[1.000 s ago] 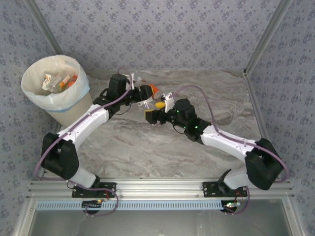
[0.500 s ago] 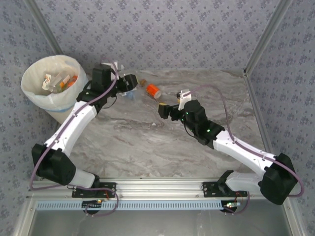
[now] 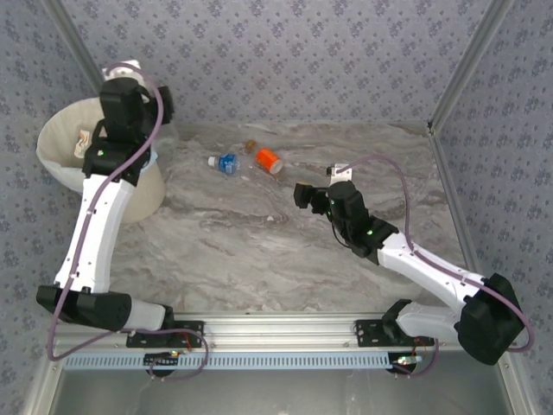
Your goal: Put the plastic bottles in the bin
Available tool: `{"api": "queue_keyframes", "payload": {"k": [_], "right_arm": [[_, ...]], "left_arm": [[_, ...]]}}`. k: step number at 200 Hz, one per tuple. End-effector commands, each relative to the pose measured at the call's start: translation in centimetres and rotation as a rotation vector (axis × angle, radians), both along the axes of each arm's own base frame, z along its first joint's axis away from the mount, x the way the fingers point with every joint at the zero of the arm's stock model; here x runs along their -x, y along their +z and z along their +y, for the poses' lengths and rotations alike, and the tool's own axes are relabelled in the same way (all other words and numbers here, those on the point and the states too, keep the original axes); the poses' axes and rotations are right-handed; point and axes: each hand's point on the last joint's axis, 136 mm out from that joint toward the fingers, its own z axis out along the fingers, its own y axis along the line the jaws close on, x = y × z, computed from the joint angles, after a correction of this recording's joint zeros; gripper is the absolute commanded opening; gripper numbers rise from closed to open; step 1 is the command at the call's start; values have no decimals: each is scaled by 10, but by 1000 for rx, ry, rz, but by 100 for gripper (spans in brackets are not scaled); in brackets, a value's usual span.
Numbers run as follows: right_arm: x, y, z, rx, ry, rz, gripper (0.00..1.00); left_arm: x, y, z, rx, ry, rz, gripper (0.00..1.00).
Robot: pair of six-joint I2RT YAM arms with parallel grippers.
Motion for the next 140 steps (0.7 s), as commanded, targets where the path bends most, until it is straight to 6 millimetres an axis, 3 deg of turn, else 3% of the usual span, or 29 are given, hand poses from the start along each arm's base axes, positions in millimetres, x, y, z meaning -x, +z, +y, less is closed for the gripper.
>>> {"api": "queue_keyframes", "payload": {"k": [1,30,54,88,117,140], "right_arm": [[-2,12,0,-33,0,-25,100],[-4,12,3,-28,13,-19,100],[-5,13,8,-30,25,-4,100],[-4,21,12,-28,43,3,100],[-3,24,14,-31,49,3,100],[-2,25,16,-35,53,5,100]], "left_arm": [[7,14,53,-101,209,11,57],[13,25,112,-129,432,-21,57],[18,21,155,-135,575,4,58],[27,-7,209,-74,712,56,57],[25,-33,234,-34,767,121,59],[31,-53,253,-21,840,200,65]]}}
